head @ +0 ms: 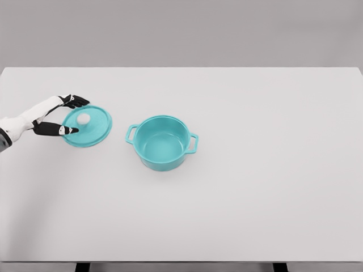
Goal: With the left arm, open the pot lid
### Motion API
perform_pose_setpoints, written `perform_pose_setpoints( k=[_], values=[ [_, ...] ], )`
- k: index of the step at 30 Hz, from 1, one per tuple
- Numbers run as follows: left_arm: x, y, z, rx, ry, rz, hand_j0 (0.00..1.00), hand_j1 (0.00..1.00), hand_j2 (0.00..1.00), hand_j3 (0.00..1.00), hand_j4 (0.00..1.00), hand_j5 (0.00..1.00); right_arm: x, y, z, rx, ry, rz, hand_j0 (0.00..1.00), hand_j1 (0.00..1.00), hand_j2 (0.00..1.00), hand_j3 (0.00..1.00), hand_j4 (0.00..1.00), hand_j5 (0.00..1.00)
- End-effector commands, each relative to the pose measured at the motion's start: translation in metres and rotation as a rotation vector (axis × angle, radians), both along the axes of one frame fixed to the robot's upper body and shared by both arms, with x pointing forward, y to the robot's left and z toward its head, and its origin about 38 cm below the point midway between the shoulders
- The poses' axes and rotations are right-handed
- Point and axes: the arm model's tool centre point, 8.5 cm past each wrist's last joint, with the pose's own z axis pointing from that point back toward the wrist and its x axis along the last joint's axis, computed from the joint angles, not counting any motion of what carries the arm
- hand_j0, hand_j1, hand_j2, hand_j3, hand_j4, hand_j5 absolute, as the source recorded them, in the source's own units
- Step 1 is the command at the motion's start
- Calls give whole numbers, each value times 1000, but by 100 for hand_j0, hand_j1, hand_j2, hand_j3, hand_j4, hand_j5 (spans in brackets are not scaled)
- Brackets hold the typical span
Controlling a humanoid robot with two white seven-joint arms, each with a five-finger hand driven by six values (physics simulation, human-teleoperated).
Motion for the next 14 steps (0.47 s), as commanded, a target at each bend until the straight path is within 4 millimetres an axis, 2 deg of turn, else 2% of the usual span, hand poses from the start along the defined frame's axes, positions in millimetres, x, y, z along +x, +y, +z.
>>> perform_pose_setpoints(
  k=[1,2,3,6,10,14],
  values=[
    [0,0,0,-5,0,1,91,91,91,91,91,91,0,0,0,0,0,0,100,100,100,100,100,100],
    [0,0,1,-5,-2,1,97,97,97,97,97,97,0,0,0,0,0,0,100,100,100,100,100,100],
    [0,1,2,-2,-2,1,100,100,100,100,100,100,0,0,0,0,0,0,100,100,100,100,100,100],
    [1,0,10,-11,-30,-10,100,100,100,100,100,100,0,0,0,0,2,-1,100,100,100,100,100,100],
    [-4,27,35,-29,-151,20,100,100,100,100,100,100,0,0,0,0,0,0,100,100,100,100,100,100],
    [-9,33,35,-27,-176,16,100,100,100,100,100,100,0,0,0,0,0,0,100,100,100,100,100,100]
  ],
)
